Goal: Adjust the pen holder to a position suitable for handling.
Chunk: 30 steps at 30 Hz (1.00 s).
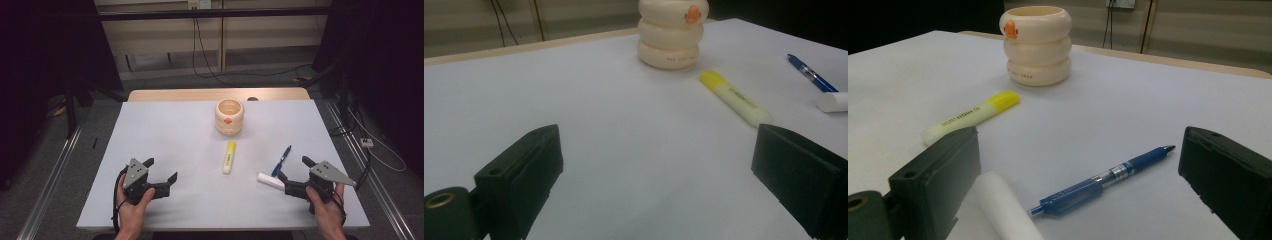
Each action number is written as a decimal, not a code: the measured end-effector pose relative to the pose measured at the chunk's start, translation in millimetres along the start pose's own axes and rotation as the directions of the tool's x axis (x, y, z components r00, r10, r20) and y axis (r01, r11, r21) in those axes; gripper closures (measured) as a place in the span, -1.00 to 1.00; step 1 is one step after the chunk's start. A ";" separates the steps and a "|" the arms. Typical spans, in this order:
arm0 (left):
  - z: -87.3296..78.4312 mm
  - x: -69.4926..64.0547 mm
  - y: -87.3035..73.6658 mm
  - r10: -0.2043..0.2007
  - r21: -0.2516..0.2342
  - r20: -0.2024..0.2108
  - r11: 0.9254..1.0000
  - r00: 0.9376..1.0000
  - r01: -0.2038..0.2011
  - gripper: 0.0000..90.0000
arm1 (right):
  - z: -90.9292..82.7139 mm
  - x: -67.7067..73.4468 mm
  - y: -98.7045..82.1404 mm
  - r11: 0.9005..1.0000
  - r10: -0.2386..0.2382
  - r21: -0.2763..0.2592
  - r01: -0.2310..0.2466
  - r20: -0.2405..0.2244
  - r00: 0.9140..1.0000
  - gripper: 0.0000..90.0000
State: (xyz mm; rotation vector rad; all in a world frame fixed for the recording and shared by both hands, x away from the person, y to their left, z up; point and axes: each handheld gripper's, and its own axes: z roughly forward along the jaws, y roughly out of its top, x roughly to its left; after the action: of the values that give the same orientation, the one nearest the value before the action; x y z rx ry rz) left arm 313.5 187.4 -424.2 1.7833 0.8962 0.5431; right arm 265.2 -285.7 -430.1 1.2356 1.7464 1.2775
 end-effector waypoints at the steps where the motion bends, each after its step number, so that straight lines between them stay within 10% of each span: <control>1: 0.3 -0.5 0.0 0.000 0.002 0.000 1.000 1.000 0.000 -0.86 | -0.2 -0.2 0.0 1.000 0.002 0.000 -0.002 -0.003 1.000 -0.93; 30: 23.2 -8.9 29.0 0.031 -0.006 0.064 1.000 0.997 -0.031 -0.88 | -1.4 -4.7 0.0 1.000 0.013 0.007 -0.013 -0.005 1.000 -0.94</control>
State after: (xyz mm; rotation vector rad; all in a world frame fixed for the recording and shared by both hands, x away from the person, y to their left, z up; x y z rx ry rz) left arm 333.9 161.0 -405.6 1.8024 0.8240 0.5050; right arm 265.6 -290.5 -429.8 1.2501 1.7501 1.2841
